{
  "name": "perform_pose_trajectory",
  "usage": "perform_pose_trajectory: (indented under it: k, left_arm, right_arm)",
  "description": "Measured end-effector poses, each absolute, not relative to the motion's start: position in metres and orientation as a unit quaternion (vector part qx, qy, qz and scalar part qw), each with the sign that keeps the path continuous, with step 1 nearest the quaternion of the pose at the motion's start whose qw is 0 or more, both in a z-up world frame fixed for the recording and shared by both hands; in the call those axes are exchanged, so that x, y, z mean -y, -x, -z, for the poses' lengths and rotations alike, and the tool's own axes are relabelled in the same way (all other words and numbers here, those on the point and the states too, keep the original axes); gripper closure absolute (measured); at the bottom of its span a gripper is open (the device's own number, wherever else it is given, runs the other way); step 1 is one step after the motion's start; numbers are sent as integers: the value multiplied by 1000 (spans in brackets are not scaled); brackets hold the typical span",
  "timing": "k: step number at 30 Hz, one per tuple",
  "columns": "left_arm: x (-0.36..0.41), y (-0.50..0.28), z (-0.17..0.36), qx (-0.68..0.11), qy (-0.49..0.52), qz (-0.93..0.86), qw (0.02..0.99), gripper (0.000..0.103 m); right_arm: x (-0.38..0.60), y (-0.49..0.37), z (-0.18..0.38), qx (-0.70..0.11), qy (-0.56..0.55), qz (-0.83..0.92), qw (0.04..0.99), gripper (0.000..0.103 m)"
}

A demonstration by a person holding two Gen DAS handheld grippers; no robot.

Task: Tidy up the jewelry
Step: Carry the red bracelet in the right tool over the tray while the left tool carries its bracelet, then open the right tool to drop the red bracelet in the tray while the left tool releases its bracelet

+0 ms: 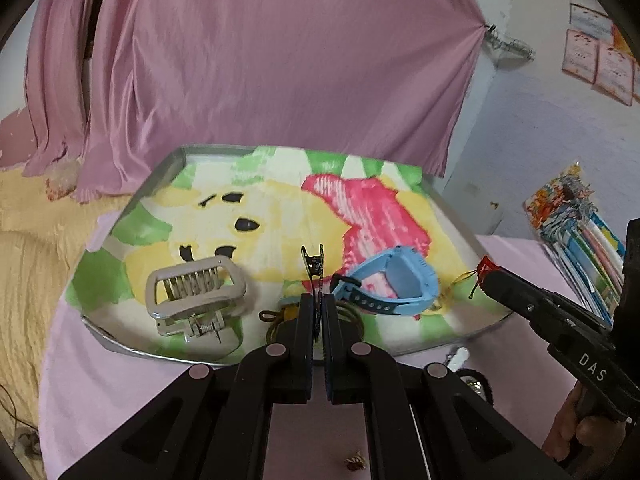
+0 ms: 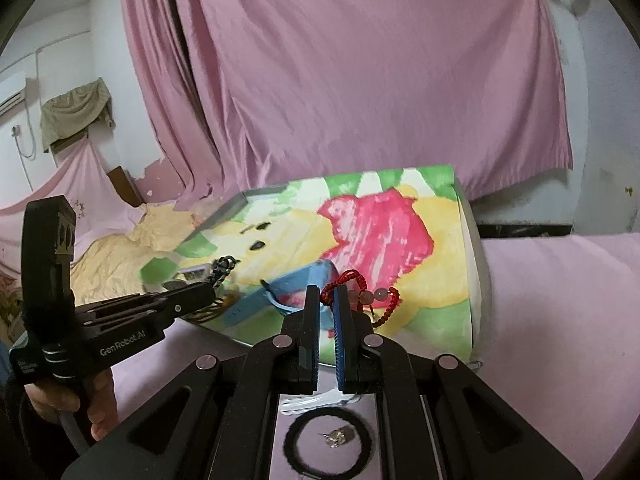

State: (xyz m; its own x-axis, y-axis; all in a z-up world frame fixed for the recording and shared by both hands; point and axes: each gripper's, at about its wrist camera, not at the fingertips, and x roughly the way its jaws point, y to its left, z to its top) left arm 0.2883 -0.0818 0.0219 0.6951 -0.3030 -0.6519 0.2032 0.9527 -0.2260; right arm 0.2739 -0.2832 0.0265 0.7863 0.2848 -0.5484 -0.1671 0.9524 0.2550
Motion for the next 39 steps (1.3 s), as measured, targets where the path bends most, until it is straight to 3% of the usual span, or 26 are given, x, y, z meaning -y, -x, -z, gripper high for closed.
perform_pose_trajectory:
  k: [12, 28, 30, 35, 39]
  left_arm:
    - [85, -298, -9, -383, 65, 146, 910, 99]
    - [84, -298, -10, -382, 68, 144, 910, 99]
    - [83, -297, -10, -381, 69, 142, 911, 97]
    - [81, -294, -12, -376, 75, 140, 913, 81]
    - [81, -289, -16, -365, 75, 141, 917, 80]
  right_arm:
    - [281, -299, 2, -367, -110, -124, 915, 97]
    - [282, -299, 1, -370, -110, -118, 915, 96]
    - [283, -296, 0, -368, -110, -113, 916, 96]
    - [287, -290, -3, -362, -109, -106, 920, 95]
    - [290, -282, -5, -352, -106, -96, 925, 93]
